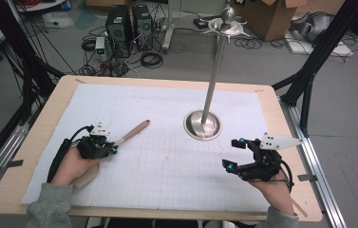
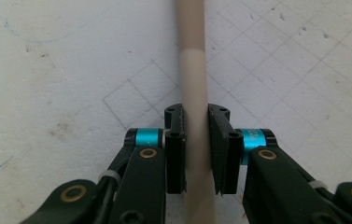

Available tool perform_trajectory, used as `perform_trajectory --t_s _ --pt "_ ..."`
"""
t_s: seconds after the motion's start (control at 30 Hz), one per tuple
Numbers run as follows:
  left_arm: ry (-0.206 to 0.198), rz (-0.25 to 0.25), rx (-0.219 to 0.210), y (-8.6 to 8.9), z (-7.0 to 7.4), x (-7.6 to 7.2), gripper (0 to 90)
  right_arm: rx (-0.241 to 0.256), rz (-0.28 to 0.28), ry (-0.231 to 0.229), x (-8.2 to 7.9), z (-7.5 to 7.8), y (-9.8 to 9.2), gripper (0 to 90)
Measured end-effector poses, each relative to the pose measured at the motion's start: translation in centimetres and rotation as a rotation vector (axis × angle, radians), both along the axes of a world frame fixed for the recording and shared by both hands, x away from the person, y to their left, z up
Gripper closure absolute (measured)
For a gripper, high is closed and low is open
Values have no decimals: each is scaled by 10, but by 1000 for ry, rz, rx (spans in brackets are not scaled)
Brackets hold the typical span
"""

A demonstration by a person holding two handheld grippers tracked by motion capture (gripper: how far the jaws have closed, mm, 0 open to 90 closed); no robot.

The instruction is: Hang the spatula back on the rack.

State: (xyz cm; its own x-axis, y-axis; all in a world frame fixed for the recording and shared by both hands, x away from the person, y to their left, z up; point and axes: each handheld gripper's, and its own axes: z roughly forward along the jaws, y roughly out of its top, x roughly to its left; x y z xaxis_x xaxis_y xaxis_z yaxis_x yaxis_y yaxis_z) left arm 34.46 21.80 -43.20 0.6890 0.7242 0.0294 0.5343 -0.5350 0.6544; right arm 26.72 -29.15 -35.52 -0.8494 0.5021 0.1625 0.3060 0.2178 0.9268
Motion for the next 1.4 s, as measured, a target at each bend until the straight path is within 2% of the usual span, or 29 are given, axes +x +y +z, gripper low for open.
perform_trajectory --t_s 0.33,0.5,0.6,0.83,0.93,1.23,1.4 --pt "-6 3 11 -1 1 -1 779 1 -1 -3 0 0 0 166" --pt "-23 10 24 0 3 -1 780 1 1 2 0 0 -1 165" --pt "-14 20 -7 3 6 -1 779 4 -3 1 0 0 -1 166" --pt "-37 -3 -72 6 14 -4 779 -1 0 -1 0 0 -1 166" --pt "-43 -16 -87 7 16 -5 779 0 1 1 -1 0 -1 166" --pt "-94 -59 -154 6 28 -10 779 1 1 0 -1 0 -2 166" --pt "-113 -61 -187 4 35 -12 779 4 -10 2 -3 0 -5 166"
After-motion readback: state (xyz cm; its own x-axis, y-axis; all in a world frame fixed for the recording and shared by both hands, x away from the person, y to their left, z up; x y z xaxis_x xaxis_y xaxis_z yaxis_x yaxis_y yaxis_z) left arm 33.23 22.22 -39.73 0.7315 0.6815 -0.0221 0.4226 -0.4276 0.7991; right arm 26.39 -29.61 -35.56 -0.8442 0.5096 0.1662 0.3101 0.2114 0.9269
